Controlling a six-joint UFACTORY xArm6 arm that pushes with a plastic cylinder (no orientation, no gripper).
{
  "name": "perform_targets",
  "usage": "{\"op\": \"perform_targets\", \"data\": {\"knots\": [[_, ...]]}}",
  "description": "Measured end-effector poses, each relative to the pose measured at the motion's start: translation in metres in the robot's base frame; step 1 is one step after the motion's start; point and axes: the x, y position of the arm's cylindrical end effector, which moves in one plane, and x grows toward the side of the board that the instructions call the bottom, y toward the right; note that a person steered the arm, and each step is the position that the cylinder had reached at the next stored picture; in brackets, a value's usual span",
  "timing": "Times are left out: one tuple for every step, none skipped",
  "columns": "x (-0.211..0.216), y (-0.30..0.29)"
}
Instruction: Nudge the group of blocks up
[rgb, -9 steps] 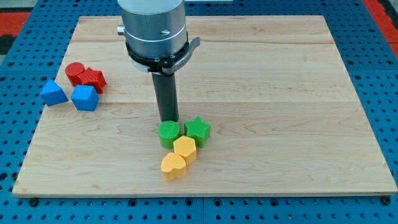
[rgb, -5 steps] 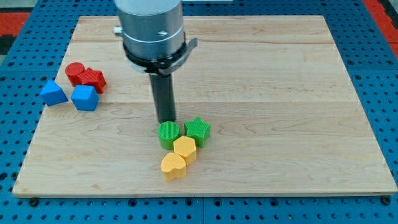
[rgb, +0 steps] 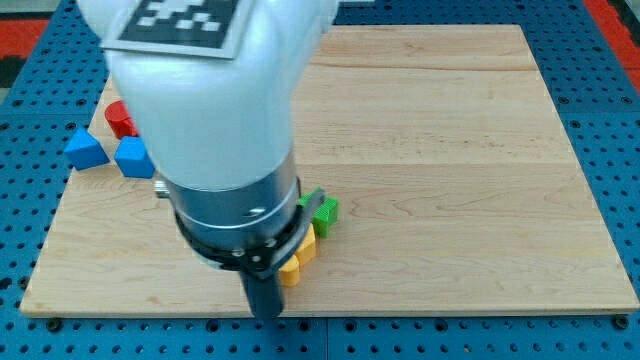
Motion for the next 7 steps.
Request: {"op": "perform_targets", "data": {"knots": [[-0.005,0.007],[-0.009,0.007],[-0.009,0.007],[-0.009,0.007],[-0.011,0.007],[-0.021,0.016],[-0.036,0.059]]}}
